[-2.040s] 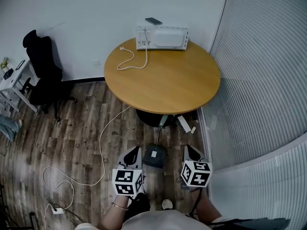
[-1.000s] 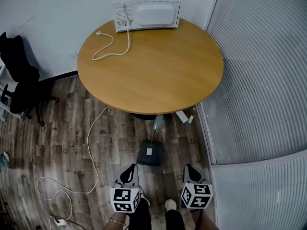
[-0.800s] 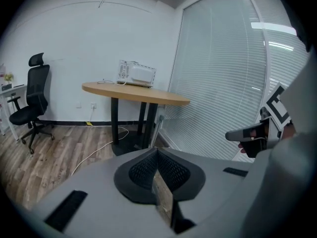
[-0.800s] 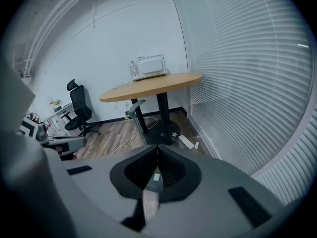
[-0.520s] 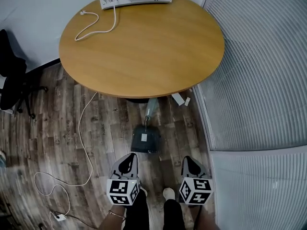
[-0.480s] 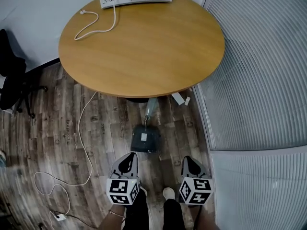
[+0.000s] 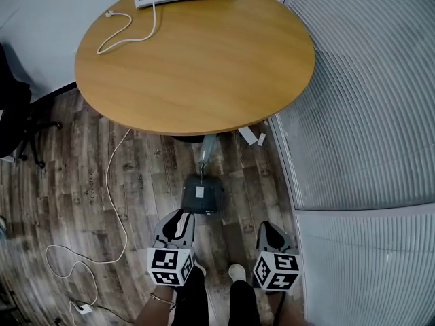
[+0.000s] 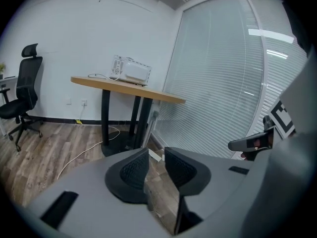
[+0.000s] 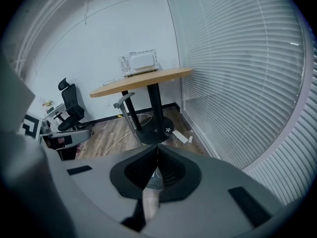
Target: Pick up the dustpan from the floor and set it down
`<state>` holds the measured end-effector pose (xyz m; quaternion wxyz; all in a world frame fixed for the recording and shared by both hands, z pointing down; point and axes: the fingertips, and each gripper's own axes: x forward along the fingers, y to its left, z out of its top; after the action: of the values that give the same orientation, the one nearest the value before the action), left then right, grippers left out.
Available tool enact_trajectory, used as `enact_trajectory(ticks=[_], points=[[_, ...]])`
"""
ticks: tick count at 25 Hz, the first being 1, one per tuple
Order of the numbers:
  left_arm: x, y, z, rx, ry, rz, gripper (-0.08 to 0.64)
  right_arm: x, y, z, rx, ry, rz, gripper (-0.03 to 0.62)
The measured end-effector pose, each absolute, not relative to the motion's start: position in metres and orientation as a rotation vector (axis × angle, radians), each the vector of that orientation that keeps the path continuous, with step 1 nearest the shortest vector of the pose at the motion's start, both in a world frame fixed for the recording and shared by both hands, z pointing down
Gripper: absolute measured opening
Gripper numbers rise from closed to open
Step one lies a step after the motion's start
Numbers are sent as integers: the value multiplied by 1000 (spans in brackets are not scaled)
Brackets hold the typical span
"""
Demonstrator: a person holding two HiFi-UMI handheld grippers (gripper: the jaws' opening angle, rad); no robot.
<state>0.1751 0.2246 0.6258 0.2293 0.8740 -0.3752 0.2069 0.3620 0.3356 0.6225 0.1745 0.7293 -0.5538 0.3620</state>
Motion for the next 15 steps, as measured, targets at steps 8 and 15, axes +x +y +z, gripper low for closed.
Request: enact_trajectory(ticks=[8,15], points=[[188,212,633,2442,-993,557,168,368,345,634,2072,-1536,1050,32],[192,198,647,2489,-1007,572,224,368,344,642,2073,-1523,1061,32]])
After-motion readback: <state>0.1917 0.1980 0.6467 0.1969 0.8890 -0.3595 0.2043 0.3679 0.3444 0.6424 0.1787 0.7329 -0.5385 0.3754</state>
